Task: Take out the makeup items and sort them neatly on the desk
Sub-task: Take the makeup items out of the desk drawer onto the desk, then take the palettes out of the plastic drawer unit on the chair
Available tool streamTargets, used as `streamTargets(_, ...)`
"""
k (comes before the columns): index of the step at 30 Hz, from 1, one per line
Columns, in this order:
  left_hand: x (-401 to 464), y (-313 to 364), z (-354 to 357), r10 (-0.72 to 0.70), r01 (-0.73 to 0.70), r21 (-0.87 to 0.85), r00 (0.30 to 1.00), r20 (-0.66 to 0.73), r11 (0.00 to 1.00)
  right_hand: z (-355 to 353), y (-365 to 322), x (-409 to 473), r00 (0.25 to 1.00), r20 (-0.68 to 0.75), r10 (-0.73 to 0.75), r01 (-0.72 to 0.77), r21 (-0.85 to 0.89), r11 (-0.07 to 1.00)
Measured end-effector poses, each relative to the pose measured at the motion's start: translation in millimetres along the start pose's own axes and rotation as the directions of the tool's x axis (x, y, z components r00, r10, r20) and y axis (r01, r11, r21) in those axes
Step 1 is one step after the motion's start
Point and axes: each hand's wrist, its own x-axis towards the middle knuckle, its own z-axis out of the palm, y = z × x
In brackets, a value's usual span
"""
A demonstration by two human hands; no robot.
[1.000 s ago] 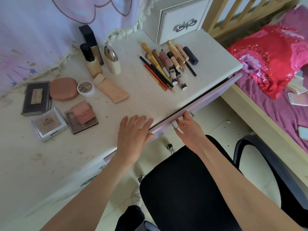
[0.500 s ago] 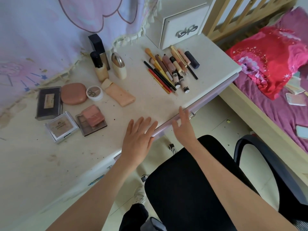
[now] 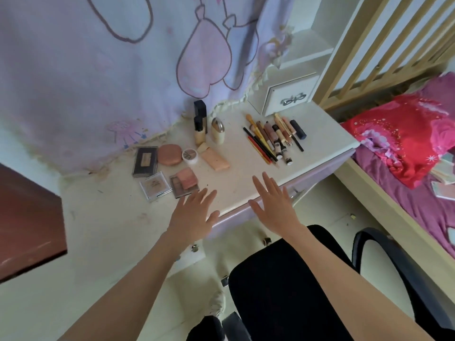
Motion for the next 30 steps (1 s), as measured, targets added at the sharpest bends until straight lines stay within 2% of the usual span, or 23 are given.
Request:
streamTargets(6,-118,-28,-64,-0.2,0.182,-0.087,0.933,-0.298,0.979,-68,-66,-57,0.961,-0.134,-0.242,0.234,-0.07,0.97)
streamTargets(10,-199,-37,-92,-0.381,0.297,-0.248,0.805,-0.455,0.922,-92,-120,-90,0.897,-0.189,-0.399,0.397,-0.049,0.916)
streamTargets(14,-268,-58,-93,-0.552,0.418,-0.365,0.692,-0.466,0.832,-96,-187,-111,0.813,-0.189,-0.55,0.555,-0.035,0.831)
streamTargets(17,-326,-81,-90,-0.625,0.489,-0.389,0.606,-0.492,0.781,-86,-251,-125,0.729,-0.168,-0.663,0.662,-0.072,0.746)
streamTargets(20,-392,-109,-84,-0.716,0.583,-0.424,0.486,-0.502,0.693,-57,-320,-144,0.663,-0.093,-0.743,0.746,-0.005,0.666)
streamTargets(23,-462,-138,-68,-0.805,0.683,-0.454,0.36,-0.472,0.572,-17,-394,-169,0.565,0.01,-0.825,0.823,0.073,0.564)
streamTargets(25,-510,-157,-56,-0.862,0.732,-0.498,0.247,-0.443,0.465,8,-450,-189,0.483,0.052,-0.874,0.865,0.125,0.486)
streamTargets(30,-619,-182,-31,-0.921,0.811,-0.549,-0.036,-0.388,0.2,60,-579,-252,0.178,0.114,-0.977,0.967,0.167,0.195)
